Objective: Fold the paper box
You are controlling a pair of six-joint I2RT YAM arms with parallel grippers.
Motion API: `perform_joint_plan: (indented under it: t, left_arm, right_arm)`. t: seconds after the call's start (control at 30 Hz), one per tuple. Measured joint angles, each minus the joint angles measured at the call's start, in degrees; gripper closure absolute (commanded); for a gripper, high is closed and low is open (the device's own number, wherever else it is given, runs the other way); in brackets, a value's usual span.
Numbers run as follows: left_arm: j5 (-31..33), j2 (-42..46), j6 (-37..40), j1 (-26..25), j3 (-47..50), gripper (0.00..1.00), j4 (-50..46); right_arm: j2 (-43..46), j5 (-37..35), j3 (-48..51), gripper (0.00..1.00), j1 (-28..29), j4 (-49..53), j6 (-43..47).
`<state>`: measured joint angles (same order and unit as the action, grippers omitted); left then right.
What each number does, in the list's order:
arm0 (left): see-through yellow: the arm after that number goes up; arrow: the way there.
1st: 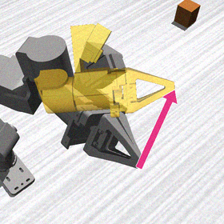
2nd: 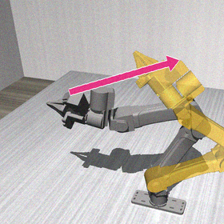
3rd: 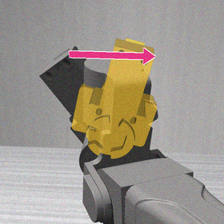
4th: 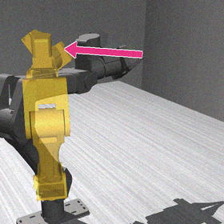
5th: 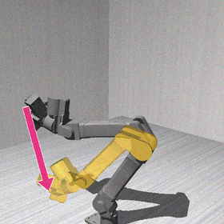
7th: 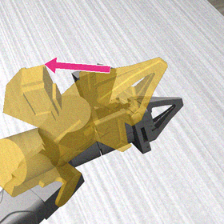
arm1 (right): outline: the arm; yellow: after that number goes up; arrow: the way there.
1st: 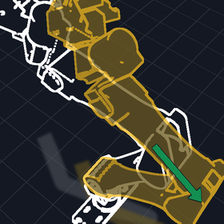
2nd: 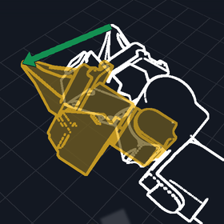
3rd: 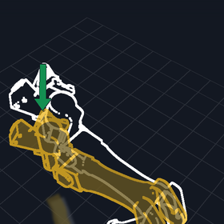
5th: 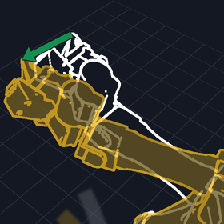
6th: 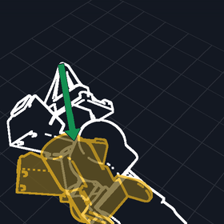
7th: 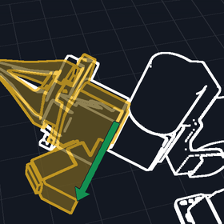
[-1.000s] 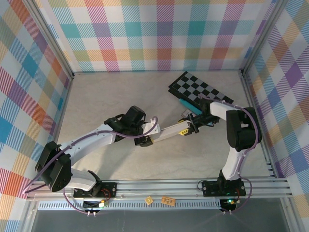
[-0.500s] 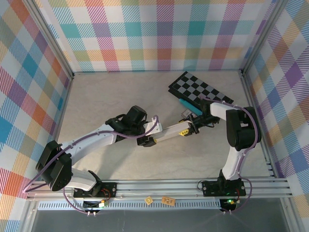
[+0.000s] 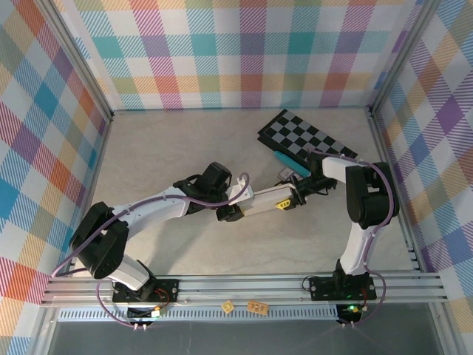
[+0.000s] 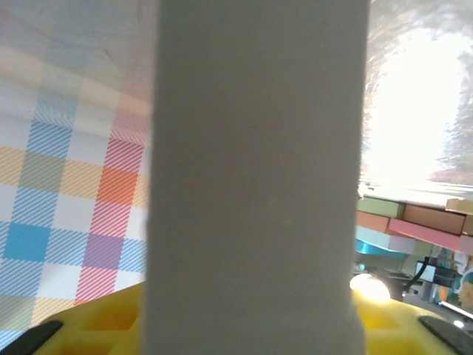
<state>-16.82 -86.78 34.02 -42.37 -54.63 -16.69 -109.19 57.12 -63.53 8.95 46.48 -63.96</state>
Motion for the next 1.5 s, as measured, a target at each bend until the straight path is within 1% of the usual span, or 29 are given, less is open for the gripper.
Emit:
perform_joint_plan:
  t: [0.07,0.13,0.33,0.5,0.53,0.57,0.63,0.67,0.73,0.8,0.87,0.9,1.0,1.07,1.13,1.2,1.3,1.4,1.5]
  left_arm:
    - [0.0,0.0,0.07,0.0,-0.13,0.59,0.33]
    - [-0.07,0.0,0.24,0.02,-0.5,0.63,0.11]
    - [-0.63,0.0,1.29,0.24,-1.79,0.66,-2.27]
    - [-1.2,0.0,1.81,0.9,-1.79,0.66,-3.28]
    - [-1.36,0.0,1.95,1.07,-1.79,0.66,-3.52]
    - [-1.55,0.07,2.08,1.27,-1.79,0.67,-3.85]
    - [-1.75,0.52,2.49,1.79,-1.79,0.68,-4.66]
    - [-1.75,0.87,2.84,2.16,-1.79,0.68,-5.25]
    - [-1.77,1.79,3.19,3.06,-1.79,0.68,-6.62]
    - [-1.77,2.64,3.54,3.87,-1.79,0.68,-7.8]
    - [-1.77,3.32,4.15,4.39,-1.77,0.68,-8.9]
    - [-1.75,3.63,4.42,4.59,-1.77,0.68,-9.42]
    - [-1.77,4.09,4.92,4.79,-1.73,0.68,-10.54]
    - [-1.79,4.28,5.25,4.98,-1.51,0.68,-10.84]
    - [-1.97,4.5,5.51,5.27,-1.07,0.67,-11.04]
    - [-2.16,4.68,5.81,5.51,-0.9,0.67,-11.26]
    - [-2.21,5.01,5.97,5.73,-0.63,0.67,-11.39]
    - [-2.21,5.33,6.1,5.84,-0.35,0.67,-11.52]
    - [-2.21,5.44,6.1,5.84,-0.24,0.66,-11.67]
  right_arm:
    - [0.0,-1.84,-1.16,0.37,-0.48,1.49,1.07]
    - [0.11,-3.61,-3.06,0.34,-1.11,2.8,2.34]
    - [4.61,-8.63,-5.18,0.3,-3.32,6.08,5.46]
    - [10.08,-13.55,-7.74,0.29,-4.9,9.05,8.33]
    - [11.45,-15.15,-8.57,0.3,-5.11,9.73,9.16]
    - [12.68,-16.79,-9.53,0.33,-5.22,10.45,10.03]
    - [15.85,-21.22,-12.0,0.44,-5.27,11.28,12.85]
    - [17.73,-23.23,-12.81,0.48,-5.27,11.02,14.43]
    - [23.17,-27.61,-13.03,0.55,-5.16,9.38,18.64]
    - [28.81,-32.09,-12.41,0.6,-4.13,7.15,23.3]
    - [33.44,-37.57,-11.85,0.63,-1.66,5.68,29.0]
    - [35.34,-40.17,-11.21,0.64,0.61,4.63,32.35]
    - [38.82,-44.7,-6.95,0.65,6.91,0.76,41.57]
    - [39.23,-45.18,-4.59,0.65,9.27,-0.17,47.25]
    - [37.75,-45.18,-4.33,0.65,9.81,0.11,52.61]
    - [34.86,-45.13,-5.53,0.65,9.84,1.27,57.07]
    - [29.88,-45.77,-7.52,0.62,10.99,2.45,63.25]
    - [27.74,-46.56,-7.58,0.61,13.44,3.58,67.32]
    - [26.03,-47.28,-8.37,0.63,15.45,4.61,70.29]
